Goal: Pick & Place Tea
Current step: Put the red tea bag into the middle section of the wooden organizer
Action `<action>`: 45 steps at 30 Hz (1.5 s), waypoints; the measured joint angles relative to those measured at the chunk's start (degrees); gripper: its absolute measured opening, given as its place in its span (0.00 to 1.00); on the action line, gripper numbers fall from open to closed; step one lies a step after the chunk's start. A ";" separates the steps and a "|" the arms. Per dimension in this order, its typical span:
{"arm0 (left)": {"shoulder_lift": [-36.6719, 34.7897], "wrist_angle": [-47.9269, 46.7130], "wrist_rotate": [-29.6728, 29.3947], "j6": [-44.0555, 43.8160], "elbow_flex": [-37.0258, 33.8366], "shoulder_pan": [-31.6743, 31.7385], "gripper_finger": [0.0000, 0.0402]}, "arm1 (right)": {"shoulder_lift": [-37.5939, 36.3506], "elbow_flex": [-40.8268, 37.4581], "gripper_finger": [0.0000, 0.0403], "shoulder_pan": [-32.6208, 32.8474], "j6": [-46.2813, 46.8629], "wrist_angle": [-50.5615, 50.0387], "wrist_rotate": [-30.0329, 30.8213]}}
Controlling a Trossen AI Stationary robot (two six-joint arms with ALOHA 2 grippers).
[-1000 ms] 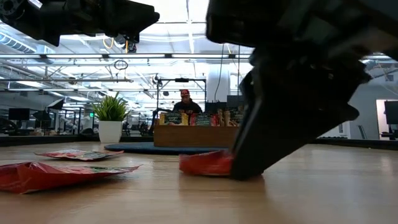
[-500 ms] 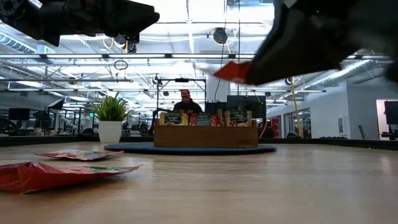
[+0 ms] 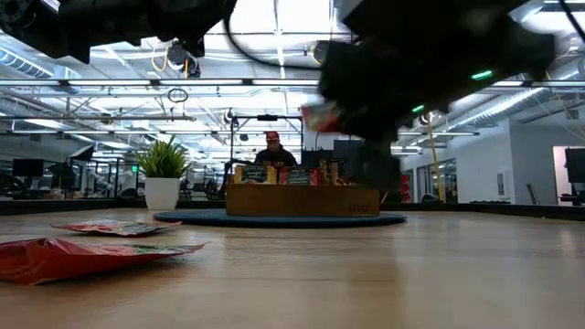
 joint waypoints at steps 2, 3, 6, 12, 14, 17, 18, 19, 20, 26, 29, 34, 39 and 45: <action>0.02 -0.73 -3.01 -4.70 0.01 0.12 0.28 | -0.15 -0.59 0.02 -2.64 -3.07 4.49 -5.25; 0.02 -1.69 -4.50 -7.50 0.01 0.14 0.28 | -0.37 -1.00 0.02 -3.54 -5.88 7.47 -9.69; 0.02 -3.48 -6.79 -14.26 -0.01 0.18 0.28 | -1.15 -2.72 0.02 -6.00 -16.71 20.81 -32.62; 0.02 -3.27 -7.41 -14.56 -0.01 1.17 0.28 | -4.23 -3.64 0.02 -11.18 -33.48 27.60 -68.94; 0.02 -3.44 -9.08 -17.44 -0.01 2.16 0.28 | -4.99 -3.62 0.02 -12.26 -39.47 30.75 -58.42; 0.02 -8.81 -14.48 -23.18 0.97 4.09 0.28 | -4.98 -3.61 0.02 -13.09 -53.49 38.62 -37.33; 0.03 -12.11 -15.85 -23.95 1.73 4.82 0.28 | -4.96 -3.61 0.02 -13.27 -57.10 40.62 -34.21; 0.04 -15.76 -17.01 -24.26 2.75 5.55 0.28 | -4.96 -3.61 0.02 -13.32 -59.46 42.64 -33.01; 0.04 -18.92 -17.77 -24.30 3.92 6.26 0.28 | -4.96 -3.61 0.02 -13.32 -60.50 44.13 -32.87; 0.04 -36.17 -19.48 -21.90 12.60 8.78 0.28 | -4.96 -3.61 0.02 -13.41 -63.04 47.52 -30.18; 0.02 -42.47 -18.89 -21.33 16.06 9.75 0.28 | -4.92 -3.61 0.02 -13.74 -64.53 49.97 -27.14; 0.02 -44.14 -10.95 -21.09 17.06 10.40 0.28 | -4.92 -3.61 0.02 -14.33 -67.60 55.68 -27.09; 0.00 -45.06 -10.65 -21.42 17.08 10.45 0.28 | -4.92 -3.61 0.02 -13.78 -71.60 62.57 -27.10; -0.06 -44.99 -11.70 -21.38 17.08 10.42 0.28 | -4.92 -3.61 0.02 -12.44 -72.08 63.10 -25.36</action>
